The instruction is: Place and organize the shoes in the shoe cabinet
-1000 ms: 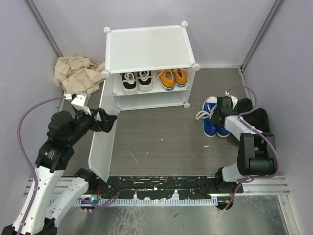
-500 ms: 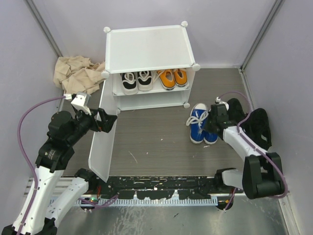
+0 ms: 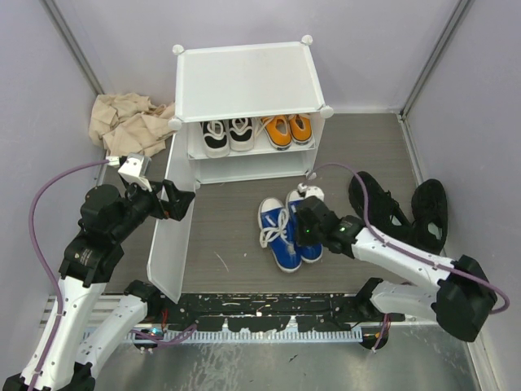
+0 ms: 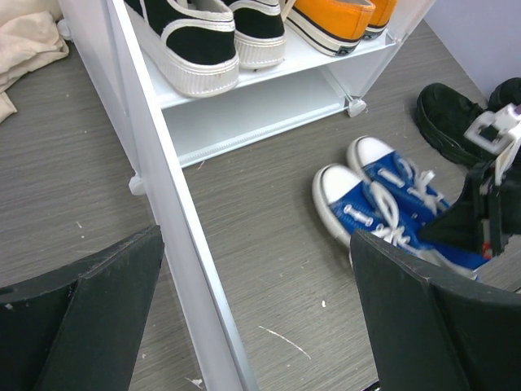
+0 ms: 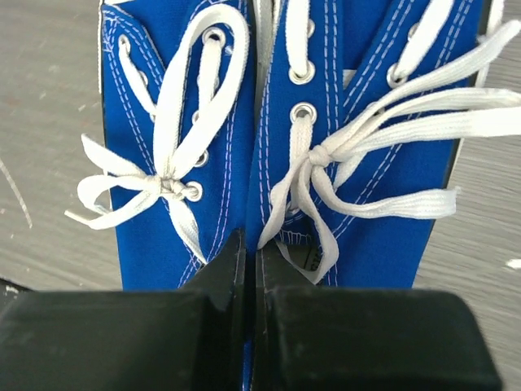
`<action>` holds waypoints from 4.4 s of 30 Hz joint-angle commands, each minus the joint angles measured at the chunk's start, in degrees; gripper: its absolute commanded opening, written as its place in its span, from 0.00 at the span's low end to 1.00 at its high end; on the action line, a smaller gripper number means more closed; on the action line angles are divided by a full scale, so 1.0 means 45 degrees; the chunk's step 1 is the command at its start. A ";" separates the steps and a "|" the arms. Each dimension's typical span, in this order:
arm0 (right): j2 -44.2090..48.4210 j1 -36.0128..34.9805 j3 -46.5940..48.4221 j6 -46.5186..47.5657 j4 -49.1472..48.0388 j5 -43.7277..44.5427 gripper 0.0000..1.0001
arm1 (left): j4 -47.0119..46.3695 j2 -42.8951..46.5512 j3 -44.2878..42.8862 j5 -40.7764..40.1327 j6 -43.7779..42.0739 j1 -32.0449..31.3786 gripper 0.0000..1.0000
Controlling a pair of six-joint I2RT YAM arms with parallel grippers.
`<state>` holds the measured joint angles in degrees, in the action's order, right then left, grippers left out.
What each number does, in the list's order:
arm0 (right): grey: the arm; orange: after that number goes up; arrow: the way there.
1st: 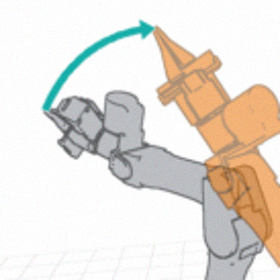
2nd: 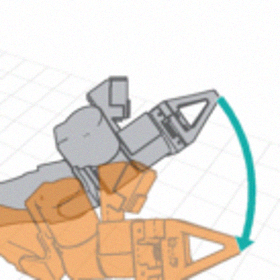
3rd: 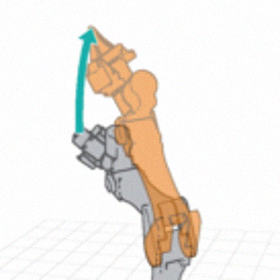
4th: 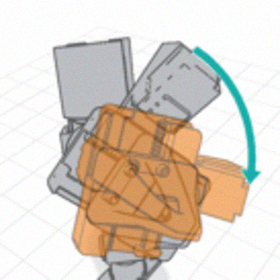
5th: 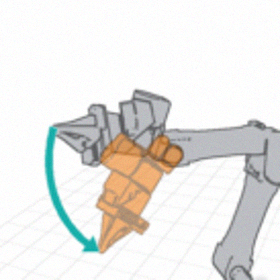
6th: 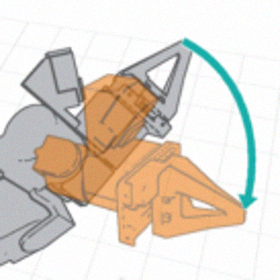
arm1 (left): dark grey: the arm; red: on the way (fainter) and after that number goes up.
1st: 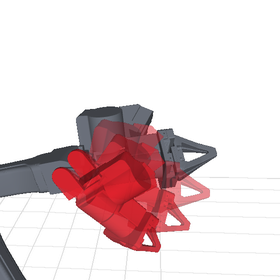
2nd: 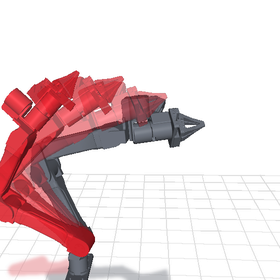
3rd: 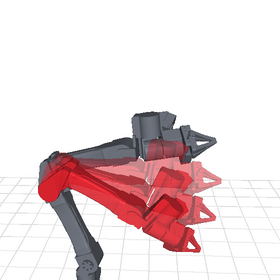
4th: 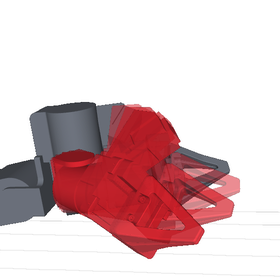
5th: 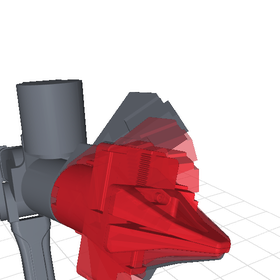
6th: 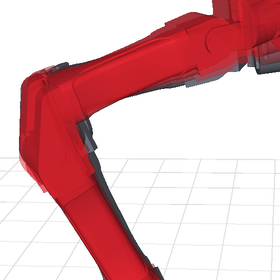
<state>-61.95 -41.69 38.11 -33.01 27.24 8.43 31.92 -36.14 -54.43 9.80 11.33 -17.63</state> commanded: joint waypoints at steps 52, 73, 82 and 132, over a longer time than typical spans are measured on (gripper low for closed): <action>-0.3955 -0.4345 0.3453 0.2144 -0.1372 0.1394 0.70 | 0.0720 -0.0250 0.0480 -0.0768 -0.0323 0.0026 0.98; -0.5032 -0.4508 0.3425 0.2530 -0.2007 0.1569 0.98 | 0.0740 -0.0348 0.0491 -0.0889 -0.0346 0.0017 0.98; -0.6013 -0.4510 0.2847 0.2653 -0.3105 0.2187 0.79 | 0.0719 -0.0355 0.0516 -0.0871 -0.0388 0.0025 0.98; -1.1096 -0.2103 1.0546 0.2888 -0.7701 0.4225 0.01 | 0.0630 0.0009 0.0751 -0.0655 -0.0335 0.0025 0.98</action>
<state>-112.44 -52.25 77.65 -21.34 3.97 26.22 30.06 -35.59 -53.34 7.75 11.29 -17.63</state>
